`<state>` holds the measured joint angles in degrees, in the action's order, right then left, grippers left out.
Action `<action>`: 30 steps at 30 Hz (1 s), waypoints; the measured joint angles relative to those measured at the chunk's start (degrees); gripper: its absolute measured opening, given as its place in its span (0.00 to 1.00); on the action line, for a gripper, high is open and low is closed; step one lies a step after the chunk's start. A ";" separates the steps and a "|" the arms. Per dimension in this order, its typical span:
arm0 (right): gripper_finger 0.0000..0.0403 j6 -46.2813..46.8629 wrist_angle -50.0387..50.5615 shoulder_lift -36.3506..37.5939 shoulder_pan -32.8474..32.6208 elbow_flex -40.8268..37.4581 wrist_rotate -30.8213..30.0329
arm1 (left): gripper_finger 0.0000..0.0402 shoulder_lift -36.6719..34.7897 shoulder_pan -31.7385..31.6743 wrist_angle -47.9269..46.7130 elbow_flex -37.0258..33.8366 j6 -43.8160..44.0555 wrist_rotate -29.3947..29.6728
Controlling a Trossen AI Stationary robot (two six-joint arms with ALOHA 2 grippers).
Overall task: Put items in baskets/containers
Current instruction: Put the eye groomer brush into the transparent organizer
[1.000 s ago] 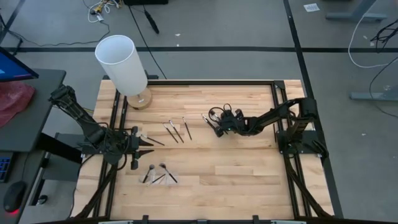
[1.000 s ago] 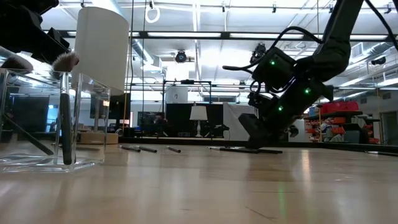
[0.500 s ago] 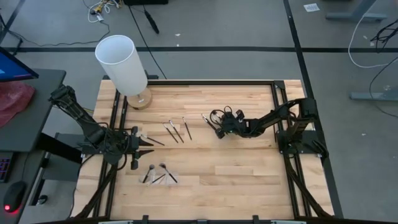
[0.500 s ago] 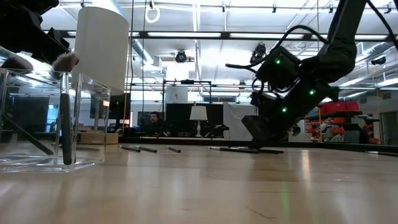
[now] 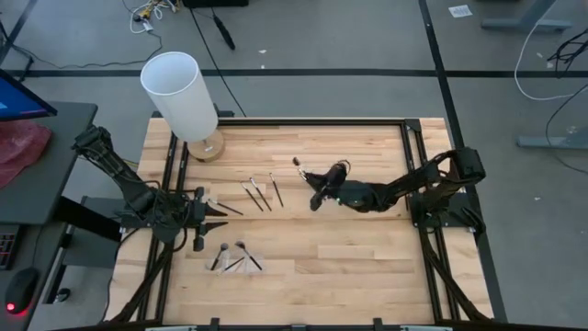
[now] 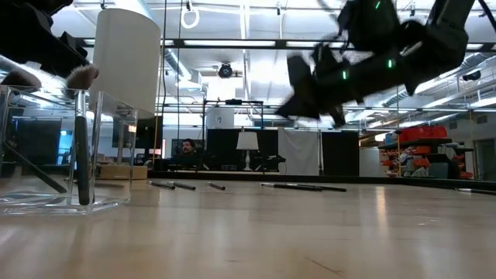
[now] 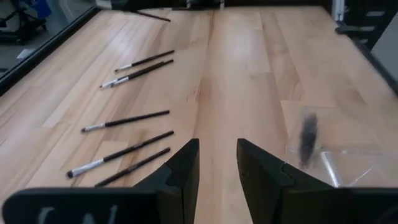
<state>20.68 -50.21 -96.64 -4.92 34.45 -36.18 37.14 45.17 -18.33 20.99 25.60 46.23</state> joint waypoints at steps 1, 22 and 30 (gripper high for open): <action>0.00 -1.63 -2.31 0.00 -1.27 0.92 -0.07 | 0.27 0.22 0.00 1.40 0.00 -1.14 -0.24; 0.00 -27.18 -13.82 -22.33 -14.53 36.30 23.55 | 0.27 17.30 0.02 45.04 0.04 -33.67 -8.90; 0.00 -27.19 -14.26 -24.48 -14.92 39.25 29.76 | 0.35 17.63 -1.11 54.74 0.04 -39.52 -15.61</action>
<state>-6.50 -64.47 -121.12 -19.84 73.70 -6.42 54.77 44.06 36.40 21.04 -13.92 30.62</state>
